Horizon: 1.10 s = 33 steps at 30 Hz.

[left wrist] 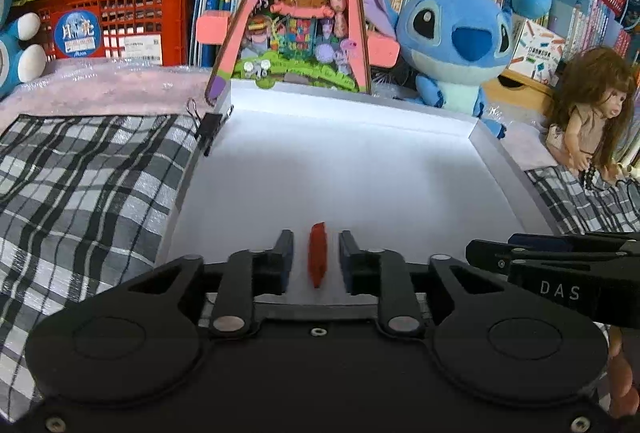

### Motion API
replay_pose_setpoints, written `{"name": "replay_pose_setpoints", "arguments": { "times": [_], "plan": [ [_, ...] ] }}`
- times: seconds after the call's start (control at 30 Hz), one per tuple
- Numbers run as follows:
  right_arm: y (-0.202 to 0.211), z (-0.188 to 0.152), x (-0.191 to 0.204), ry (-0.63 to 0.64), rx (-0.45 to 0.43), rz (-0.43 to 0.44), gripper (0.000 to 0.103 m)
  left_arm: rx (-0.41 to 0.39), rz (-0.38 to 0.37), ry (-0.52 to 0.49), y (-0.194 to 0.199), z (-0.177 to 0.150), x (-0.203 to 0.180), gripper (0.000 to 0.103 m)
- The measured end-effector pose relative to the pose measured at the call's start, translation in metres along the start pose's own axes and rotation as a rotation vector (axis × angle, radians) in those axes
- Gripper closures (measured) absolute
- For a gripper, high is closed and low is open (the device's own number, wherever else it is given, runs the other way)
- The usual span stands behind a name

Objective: Organize rigid objects
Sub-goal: 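Open the left tool to drop the crayon while the right tool drops the clip, then move both tools back from the box to the remaining objects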

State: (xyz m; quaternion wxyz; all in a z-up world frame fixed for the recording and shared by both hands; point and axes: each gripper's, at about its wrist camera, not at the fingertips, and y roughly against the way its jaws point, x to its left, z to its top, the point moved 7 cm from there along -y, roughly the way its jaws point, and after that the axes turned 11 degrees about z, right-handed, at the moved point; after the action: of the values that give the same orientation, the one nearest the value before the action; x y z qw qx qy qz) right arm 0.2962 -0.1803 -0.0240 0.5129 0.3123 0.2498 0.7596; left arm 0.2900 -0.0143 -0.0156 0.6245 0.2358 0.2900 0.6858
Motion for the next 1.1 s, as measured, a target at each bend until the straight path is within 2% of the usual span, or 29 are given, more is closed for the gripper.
{"name": "replay_pose_setpoints", "arguments": {
  "times": [0.07, 0.27, 0.47, 0.93, 1.1],
  "plan": [
    [0.005, 0.001, 0.001, 0.006, -0.011, 0.005, 0.040, -0.012, -0.004, 0.005, 0.007, 0.002, 0.003, 0.065],
    [0.026, 0.005, 0.007, 0.040, -0.061, 0.008, 0.031, -0.046, -0.003, -0.010, 0.031, 0.003, 0.014, 0.054],
    [0.050, -0.002, 0.012, 0.067, -0.107, 0.023, 0.019, -0.083, -0.038, -0.019, 0.060, -0.008, 0.021, 0.043],
    [0.094, -0.046, 0.027, 0.142, -0.169, 0.024, 0.014, -0.129, -0.064, -0.119, 0.104, -0.061, 0.017, 0.034],
    [0.102, -0.062, 0.033, 0.161, -0.177, 0.028, 0.011, -0.126, -0.083, -0.125, 0.112, -0.078, 0.017, 0.029]
  ]
}}
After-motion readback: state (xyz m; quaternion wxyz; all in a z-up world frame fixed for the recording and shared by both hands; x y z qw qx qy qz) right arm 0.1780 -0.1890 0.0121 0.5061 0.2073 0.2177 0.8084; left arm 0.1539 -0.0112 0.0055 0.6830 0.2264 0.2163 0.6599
